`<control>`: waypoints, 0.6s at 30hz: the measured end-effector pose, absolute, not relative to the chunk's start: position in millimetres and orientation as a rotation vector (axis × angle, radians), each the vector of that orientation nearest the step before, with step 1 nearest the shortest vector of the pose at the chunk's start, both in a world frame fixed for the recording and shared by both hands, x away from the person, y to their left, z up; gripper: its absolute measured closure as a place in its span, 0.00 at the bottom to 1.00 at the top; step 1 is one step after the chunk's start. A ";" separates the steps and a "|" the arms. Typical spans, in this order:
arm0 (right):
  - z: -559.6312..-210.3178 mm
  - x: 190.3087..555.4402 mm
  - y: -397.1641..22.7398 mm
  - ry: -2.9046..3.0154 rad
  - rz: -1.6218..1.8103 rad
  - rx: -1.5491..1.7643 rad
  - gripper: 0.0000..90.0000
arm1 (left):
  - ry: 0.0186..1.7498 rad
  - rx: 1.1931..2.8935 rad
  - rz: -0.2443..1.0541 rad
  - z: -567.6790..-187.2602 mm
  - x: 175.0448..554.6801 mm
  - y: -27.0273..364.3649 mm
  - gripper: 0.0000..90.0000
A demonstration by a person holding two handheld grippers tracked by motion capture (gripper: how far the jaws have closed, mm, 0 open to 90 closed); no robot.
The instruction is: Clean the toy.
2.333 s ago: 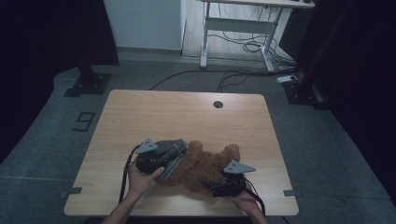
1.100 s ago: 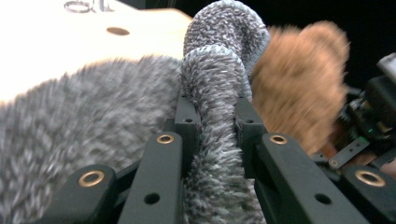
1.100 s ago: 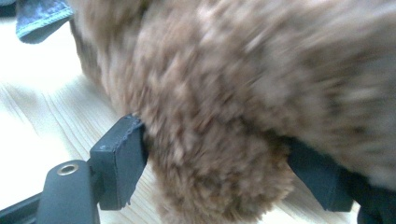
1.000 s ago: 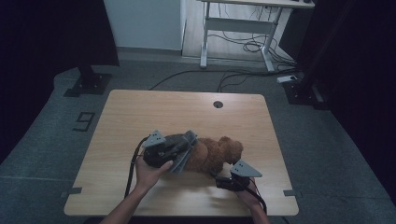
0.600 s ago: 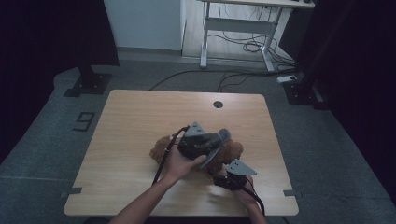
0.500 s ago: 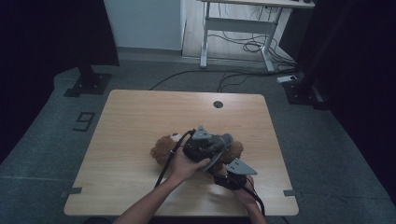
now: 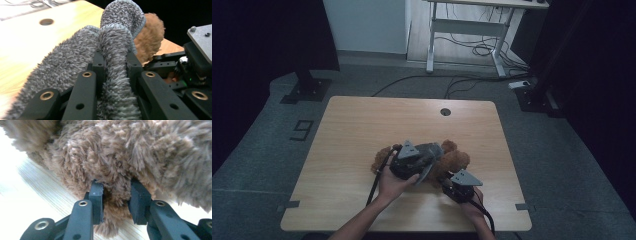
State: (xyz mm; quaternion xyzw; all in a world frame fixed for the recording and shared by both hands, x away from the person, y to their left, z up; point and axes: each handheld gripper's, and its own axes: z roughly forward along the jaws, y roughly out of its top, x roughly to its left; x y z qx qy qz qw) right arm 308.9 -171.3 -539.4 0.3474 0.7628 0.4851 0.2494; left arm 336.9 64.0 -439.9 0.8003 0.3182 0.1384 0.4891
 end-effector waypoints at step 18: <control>-538.4 310.0 -175.6 2.068 1.368 0.979 0.75 | 0.978 1.757 0.274 -454.8 333.7 181.9 0.82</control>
